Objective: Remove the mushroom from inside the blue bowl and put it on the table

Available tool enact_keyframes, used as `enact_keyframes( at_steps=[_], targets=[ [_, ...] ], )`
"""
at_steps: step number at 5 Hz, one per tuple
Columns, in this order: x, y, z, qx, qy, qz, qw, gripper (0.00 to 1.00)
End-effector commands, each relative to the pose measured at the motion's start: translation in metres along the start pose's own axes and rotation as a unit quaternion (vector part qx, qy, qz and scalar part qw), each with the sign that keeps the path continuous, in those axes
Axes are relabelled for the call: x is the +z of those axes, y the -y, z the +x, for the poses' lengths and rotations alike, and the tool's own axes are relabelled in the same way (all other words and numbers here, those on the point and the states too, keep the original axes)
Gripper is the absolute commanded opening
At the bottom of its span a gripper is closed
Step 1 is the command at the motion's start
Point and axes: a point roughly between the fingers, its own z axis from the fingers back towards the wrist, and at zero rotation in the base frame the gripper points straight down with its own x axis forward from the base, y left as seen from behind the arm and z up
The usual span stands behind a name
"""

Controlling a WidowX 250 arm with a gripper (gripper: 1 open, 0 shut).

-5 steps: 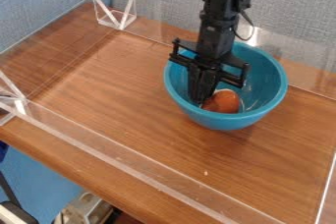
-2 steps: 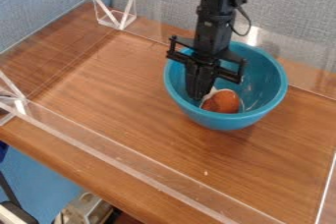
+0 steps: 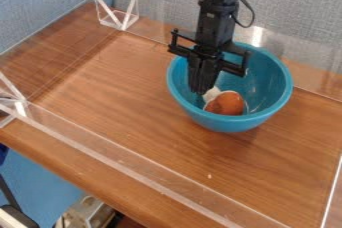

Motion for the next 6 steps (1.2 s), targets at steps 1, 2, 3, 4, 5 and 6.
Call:
enact_keyframes(
  at_steps=[1,2,3,4,5,6],
  targets=[
    [0.038,-0.005,0.001,0.009,0.055,-0.006,0.9984,0.0],
    [0.044,-0.006,-0.001,0.013,0.054,-0.01,0.9984,0.0],
    [0.059,-0.018,-0.003,0.027,0.066,-0.013,0.9974,0.0],
    [0.07,-0.047,-0.003,0.057,0.072,-0.016,0.9957,0.0],
    [0.069,-0.083,0.004,0.087,0.068,-0.011,0.9938,0.0],
    [0.06,-0.071,0.021,0.079,0.063,-0.015,0.9947,0.0]
  ],
)
